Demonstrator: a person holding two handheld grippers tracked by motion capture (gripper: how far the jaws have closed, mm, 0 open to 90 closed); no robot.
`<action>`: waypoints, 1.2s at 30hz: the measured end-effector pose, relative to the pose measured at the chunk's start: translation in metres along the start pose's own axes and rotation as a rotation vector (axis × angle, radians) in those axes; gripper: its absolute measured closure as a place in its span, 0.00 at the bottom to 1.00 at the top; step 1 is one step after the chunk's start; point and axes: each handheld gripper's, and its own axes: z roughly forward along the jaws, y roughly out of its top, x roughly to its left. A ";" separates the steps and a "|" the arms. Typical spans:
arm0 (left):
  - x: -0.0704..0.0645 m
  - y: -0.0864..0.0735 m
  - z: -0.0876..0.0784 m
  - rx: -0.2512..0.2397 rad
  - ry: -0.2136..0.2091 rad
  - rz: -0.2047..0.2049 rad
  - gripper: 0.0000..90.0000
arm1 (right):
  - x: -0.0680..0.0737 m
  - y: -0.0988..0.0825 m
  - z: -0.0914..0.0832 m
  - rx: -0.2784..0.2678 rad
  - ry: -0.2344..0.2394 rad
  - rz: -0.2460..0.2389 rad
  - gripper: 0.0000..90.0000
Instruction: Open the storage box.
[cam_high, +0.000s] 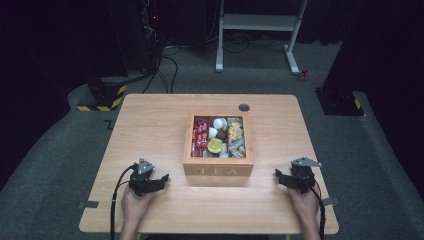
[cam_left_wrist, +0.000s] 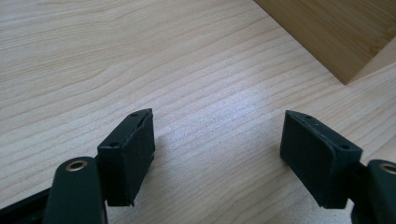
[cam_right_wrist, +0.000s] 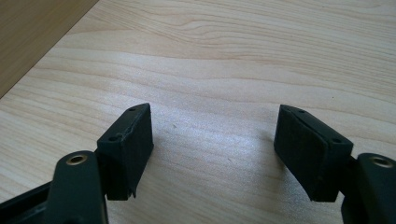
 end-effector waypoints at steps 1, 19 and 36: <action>0.000 0.000 0.000 0.000 0.000 0.000 0.29 | 0.000 0.000 0.000 0.002 0.003 0.001 0.31; -0.002 -0.002 -0.002 0.008 0.023 -0.020 0.27 | 0.000 0.000 0.000 0.003 0.005 -0.001 0.30; 0.001 -0.006 -0.012 -0.036 -0.056 -0.061 0.45 | 0.000 0.000 0.000 0.003 0.006 0.000 0.30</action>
